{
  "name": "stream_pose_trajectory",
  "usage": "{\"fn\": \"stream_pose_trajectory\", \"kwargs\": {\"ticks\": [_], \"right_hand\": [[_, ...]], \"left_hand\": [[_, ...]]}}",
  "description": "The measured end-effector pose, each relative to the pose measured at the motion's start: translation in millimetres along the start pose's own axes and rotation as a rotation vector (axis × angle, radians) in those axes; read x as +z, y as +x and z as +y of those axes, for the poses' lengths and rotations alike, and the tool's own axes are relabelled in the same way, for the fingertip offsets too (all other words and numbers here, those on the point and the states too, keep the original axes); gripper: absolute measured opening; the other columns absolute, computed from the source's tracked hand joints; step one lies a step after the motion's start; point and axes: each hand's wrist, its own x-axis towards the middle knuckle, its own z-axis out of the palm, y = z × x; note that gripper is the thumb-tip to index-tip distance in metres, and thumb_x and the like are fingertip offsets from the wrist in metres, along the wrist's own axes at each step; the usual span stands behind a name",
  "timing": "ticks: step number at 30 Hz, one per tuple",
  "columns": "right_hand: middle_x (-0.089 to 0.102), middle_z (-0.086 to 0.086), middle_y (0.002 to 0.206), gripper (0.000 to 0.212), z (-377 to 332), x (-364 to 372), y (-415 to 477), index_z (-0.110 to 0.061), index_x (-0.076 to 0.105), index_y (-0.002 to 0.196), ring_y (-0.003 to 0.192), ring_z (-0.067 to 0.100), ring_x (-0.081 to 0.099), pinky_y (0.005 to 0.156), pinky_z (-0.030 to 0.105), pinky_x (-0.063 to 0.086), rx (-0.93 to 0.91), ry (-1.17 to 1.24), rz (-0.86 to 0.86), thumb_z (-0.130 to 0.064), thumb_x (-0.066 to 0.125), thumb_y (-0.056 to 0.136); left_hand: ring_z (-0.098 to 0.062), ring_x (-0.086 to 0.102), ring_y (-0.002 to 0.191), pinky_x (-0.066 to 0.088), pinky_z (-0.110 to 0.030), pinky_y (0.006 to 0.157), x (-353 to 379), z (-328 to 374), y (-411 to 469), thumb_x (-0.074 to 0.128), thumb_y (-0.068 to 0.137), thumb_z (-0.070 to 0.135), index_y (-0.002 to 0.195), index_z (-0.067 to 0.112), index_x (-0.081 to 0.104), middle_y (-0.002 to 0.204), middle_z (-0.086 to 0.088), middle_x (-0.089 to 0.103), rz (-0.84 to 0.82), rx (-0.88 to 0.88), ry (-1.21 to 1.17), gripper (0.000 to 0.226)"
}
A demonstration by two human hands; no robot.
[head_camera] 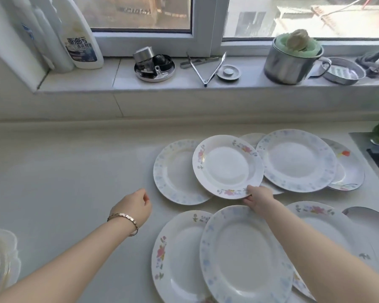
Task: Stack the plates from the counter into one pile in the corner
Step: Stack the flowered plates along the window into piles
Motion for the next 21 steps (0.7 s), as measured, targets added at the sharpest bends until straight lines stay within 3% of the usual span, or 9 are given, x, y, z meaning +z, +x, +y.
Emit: {"fn": "stream_pose_trajectory", "kwargs": {"ticks": [3, 6, 10, 14, 18, 21], "right_hand": [[0.056, 0.023, 0.129, 0.034, 0.7, -1.2, -4.1, 0.0, 0.044, 0.13, 0.114, 0.036, 0.058, 0.09, 0.04, 0.048, -0.049, 0.089, -0.036, 0.0, 0.043, 0.096], [0.055, 0.023, 0.127, 0.036, -0.2, -6.0, -12.4, 0.003, 0.042, 0.132, 0.093, 0.031, 0.061, 0.088, 0.037, 0.046, -0.073, 0.158, -0.121, 0.001, 0.043, 0.096], [0.064, 0.014, 0.1, 0.023, 3.7, 8.0, -41.4, -0.002, 0.049, 0.117, 0.064, 0.017, 0.068, 0.065, 0.03, 0.054, -0.11, 0.129, -0.259, 0.001, 0.044, 0.096], [0.066, 0.011, 0.09, 0.017, 12.5, 46.2, -86.2, -0.003, 0.053, 0.111, 0.072, 0.02, 0.067, 0.053, 0.022, 0.059, -0.152, 0.05, -0.415, -0.001, 0.047, 0.095], [0.071, 0.008, 0.076, 0.012, 33.5, 107.2, -136.9, -0.007, 0.058, 0.095, 0.053, 0.014, 0.07, 0.051, 0.021, 0.058, -0.193, -0.077, -0.56, -0.001, 0.049, 0.093], [0.072, 0.002, 0.06, 0.015, 58.3, 160.3, -175.4, -0.01, 0.059, 0.087, 0.049, 0.014, 0.069, 0.05, 0.021, 0.058, -0.214, -0.168, -0.658, 0.001, 0.05, 0.092]], "left_hand": [[-0.026, 0.059, 0.077, 0.046, -0.029, 0.069, -0.9, -1.9, 3.4, 0.039, 0.091, 0.021, 0.086, 0.02, 0.05, 0.079, 0.003, 0.056, 0.014, -0.029, -0.019, 0.012], [-0.026, 0.06, 0.078, 0.046, -0.028, 0.068, -2.8, -10.1, 1.0, 0.039, 0.09, 0.02, 0.086, 0.021, 0.05, 0.078, 0.004, 0.056, 0.034, -0.044, -0.036, 0.012], [-0.026, 0.063, 0.085, 0.046, -0.028, 0.07, -11.4, -36.0, -9.3, 0.038, 0.091, 0.02, 0.087, 0.022, 0.048, 0.084, 0.003, 0.057, 0.061, -0.059, -0.065, 0.011], [-0.026, 0.059, 0.078, 0.044, -0.027, 0.066, -29.3, -84.3, -27.0, 0.039, 0.092, 0.02, 0.088, 0.021, 0.049, 0.078, 0.005, 0.056, 0.131, -0.104, -0.112, 0.011], [-0.026, 0.055, 0.079, 0.047, -0.03, 0.074, -57.2, -153.2, -52.7, 0.042, 0.091, 0.019, 0.089, 0.019, 0.052, 0.084, 0.0, 0.061, 0.223, -0.175, -0.162, 0.009], [-0.028, 0.058, 0.083, 0.046, -0.031, 0.076, -78.3, -214.9, -80.6, 0.043, 0.089, 0.019, 0.085, 0.021, 0.049, 0.094, -0.005, 0.067, 0.299, -0.25, -0.197, 0.007]]}}
